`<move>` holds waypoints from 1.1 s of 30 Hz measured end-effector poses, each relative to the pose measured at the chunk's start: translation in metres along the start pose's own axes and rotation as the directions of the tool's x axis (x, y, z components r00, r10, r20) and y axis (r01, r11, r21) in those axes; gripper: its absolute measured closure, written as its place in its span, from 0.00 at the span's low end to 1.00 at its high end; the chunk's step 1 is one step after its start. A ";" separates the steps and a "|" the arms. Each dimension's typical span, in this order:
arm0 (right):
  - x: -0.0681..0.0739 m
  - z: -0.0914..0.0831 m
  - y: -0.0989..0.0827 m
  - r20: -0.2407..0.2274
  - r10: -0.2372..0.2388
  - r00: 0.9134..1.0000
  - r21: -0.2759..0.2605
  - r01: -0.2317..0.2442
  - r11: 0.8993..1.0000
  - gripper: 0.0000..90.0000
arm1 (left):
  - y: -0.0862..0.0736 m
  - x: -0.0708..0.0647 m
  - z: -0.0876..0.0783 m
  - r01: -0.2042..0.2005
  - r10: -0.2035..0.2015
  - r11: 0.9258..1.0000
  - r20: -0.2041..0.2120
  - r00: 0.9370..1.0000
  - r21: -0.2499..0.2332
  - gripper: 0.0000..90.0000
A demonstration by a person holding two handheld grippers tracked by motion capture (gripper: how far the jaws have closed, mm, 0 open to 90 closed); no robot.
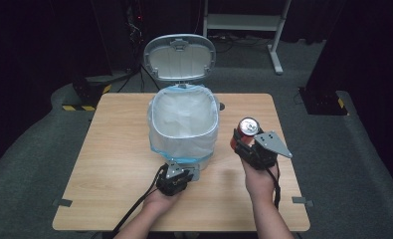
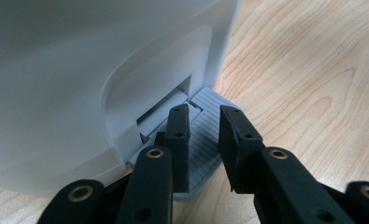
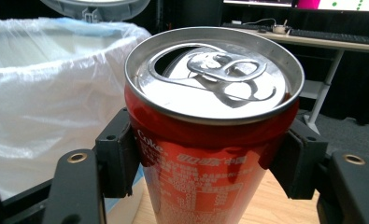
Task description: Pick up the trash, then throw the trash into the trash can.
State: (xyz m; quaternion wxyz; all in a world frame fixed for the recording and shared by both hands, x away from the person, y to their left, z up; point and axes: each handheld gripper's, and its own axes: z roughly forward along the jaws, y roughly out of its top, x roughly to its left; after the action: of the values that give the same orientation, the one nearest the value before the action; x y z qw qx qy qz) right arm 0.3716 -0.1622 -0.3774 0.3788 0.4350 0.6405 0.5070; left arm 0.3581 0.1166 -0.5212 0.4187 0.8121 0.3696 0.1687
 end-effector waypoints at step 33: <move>0.008 -0.007 0.021 0.024 -0.009 1.000 -0.064 0.011 0.998 0.38 | -0.001 -0.001 0.000 -0.006 0.006 1.000 0.006 1.000 -0.008 0.80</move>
State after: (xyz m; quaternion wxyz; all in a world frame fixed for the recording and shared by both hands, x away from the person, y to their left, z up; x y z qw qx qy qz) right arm 0.3658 -0.1550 -0.3557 0.4025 0.4254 0.6216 0.5203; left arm 0.3572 0.1161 -0.5218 0.4227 0.8121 0.3650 0.1689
